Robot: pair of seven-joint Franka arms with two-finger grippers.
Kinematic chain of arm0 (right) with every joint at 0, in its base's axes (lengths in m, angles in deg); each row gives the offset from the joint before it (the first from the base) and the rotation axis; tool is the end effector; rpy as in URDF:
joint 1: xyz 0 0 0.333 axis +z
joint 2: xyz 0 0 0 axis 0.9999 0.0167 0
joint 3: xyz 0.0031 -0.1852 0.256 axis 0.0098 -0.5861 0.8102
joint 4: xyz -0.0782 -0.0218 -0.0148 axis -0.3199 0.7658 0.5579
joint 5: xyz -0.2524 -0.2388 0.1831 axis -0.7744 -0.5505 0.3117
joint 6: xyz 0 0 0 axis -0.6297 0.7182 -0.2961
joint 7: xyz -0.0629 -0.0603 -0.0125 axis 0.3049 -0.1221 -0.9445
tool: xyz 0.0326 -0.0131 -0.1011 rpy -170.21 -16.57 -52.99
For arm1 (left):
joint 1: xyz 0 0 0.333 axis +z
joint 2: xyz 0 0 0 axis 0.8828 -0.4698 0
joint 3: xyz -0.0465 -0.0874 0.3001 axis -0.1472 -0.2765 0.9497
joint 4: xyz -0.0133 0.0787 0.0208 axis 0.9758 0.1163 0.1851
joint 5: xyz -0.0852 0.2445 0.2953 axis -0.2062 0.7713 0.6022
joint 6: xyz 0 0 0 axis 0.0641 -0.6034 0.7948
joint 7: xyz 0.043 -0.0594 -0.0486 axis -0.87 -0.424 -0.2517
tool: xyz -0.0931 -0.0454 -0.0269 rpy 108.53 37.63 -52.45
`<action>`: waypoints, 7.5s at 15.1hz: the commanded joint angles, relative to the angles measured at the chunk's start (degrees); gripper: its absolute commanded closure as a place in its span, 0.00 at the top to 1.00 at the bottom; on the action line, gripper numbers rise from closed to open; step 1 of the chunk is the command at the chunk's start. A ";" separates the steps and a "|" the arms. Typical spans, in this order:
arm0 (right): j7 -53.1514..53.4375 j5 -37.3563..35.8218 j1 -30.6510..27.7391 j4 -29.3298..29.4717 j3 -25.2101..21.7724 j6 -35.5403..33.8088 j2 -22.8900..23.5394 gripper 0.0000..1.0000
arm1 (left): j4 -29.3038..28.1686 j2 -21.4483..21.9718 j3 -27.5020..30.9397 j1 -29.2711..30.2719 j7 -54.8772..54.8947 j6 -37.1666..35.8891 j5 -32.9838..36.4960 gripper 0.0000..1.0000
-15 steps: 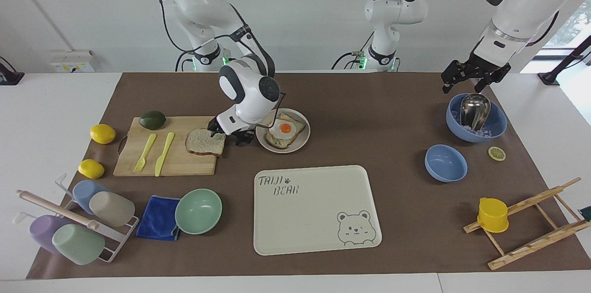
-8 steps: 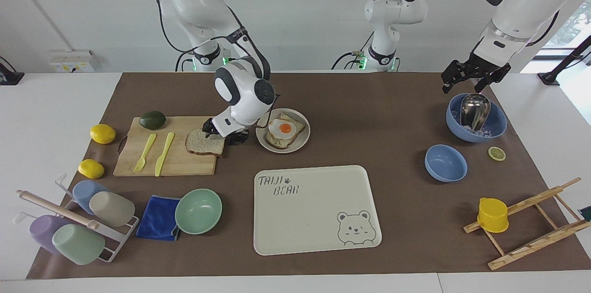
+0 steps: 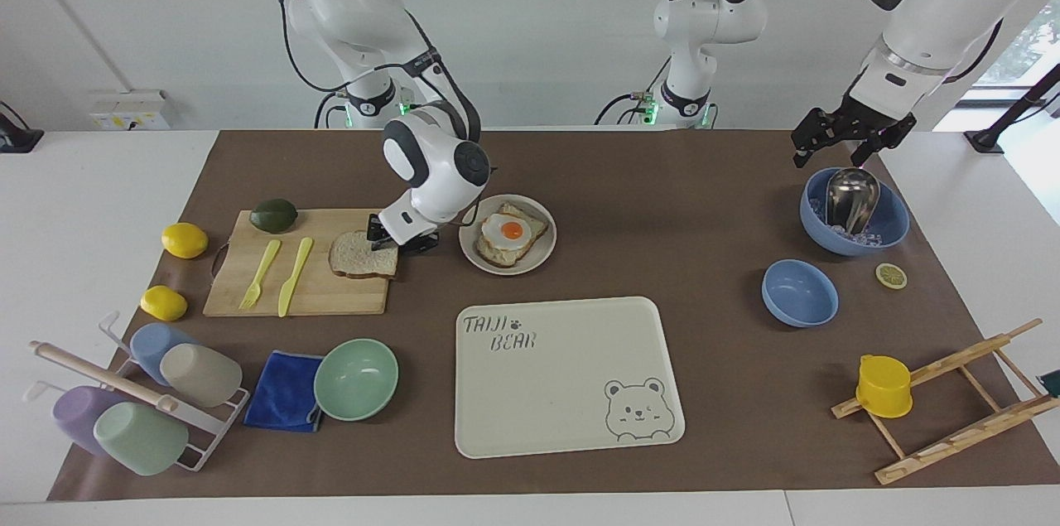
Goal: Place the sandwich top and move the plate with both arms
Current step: 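Reach the right gripper to the bread slice and grasp it, then carry the bread slice with the right gripper onto the egg toast, then release the bread and withdraw the right gripper while the left gripper approaches the plate, then grasp the white plate rim with the left gripper, then lift the plate with the left gripper and move it over the tray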
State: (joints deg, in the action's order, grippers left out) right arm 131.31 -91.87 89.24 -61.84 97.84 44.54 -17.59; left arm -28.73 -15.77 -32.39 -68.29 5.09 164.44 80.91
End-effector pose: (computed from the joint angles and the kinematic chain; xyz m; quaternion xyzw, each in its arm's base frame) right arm 0.5111 0.1921 0.2761 0.9539 0.0076 -0.0466 0.2963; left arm 0.5414 -0.0247 0.6028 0.9995 -0.0279 -0.0133 0.0106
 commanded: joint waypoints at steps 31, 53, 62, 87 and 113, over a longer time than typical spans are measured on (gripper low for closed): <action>11.19 4.62 5.87 17.15 19.54 -8.59 7.19 0.00 | -0.75 1.03 -0.23 0.42 0.20 -0.27 0.98 1.00; -5.04 32.18 4.46 15.73 4.90 4.18 -7.47 1.00 | -11.10 5.33 -0.31 -0.18 -1.11 7.63 0.72 1.00; -28.96 36.44 4.46 27.34 -19.46 -22.02 -13.73 1.00 | -18.42 -1.67 -0.58 -16.86 -18.68 22.22 -7.98 1.00; -45.86 39.25 1.74 21.45 -30.47 -23.27 -18.04 1.00 | -28.17 -14.35 -0.67 -35.35 -26.17 48.42 -18.18 0.95; -48.76 39.25 0.68 26.73 -32.05 -20.54 -16.90 1.00 | -16.25 -15.49 0.04 -31.31 -27.13 36.32 -23.19 0.00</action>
State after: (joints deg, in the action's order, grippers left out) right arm 84.23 -53.91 90.82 -35.24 65.36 23.33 -34.17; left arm -51.19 -30.70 -32.91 -101.78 -21.52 206.97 58.10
